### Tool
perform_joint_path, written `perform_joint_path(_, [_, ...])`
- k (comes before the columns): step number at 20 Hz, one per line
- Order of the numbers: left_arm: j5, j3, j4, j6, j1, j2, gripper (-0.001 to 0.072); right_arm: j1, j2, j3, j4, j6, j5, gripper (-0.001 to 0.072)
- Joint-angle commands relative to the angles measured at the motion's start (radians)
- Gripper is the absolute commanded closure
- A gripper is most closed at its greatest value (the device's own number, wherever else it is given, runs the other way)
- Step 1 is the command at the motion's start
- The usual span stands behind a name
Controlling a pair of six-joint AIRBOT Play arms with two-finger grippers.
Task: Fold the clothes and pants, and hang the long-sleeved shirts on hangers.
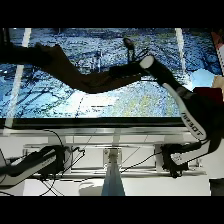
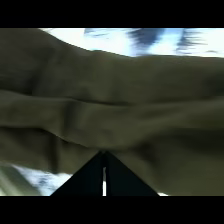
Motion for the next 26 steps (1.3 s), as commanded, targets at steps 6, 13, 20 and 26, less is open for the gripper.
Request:
perform_joint_path(6, [-0.037, 0.001, -0.019, -0.018, 0.0, 0.041, 0.0694, 0.314, -0.261, 0.33, 0.032, 0.117, -0.054, 0.0703])
perform_joint_path(13, [0.015, -0.001, -0.133, -0.018, -0.126, -0.145, 0.0694, 0.051, -0.207, 0.331, -0.237, 0.118, 0.255, 0.0703])
perform_joint_path(20, [0.62, 0.0, -0.353, -0.016, -0.567, -0.475, 0.0665, -0.371, -0.102, 0.331, -0.24, 0.118, 0.453, 0.0702])
perform_joint_path(26, [0.8, 0.0, -0.326, -0.016, -0.67, -0.578, -0.001, -0.579, -0.101, 0.323, -0.254, 0.119, 0.489, 0.0154])
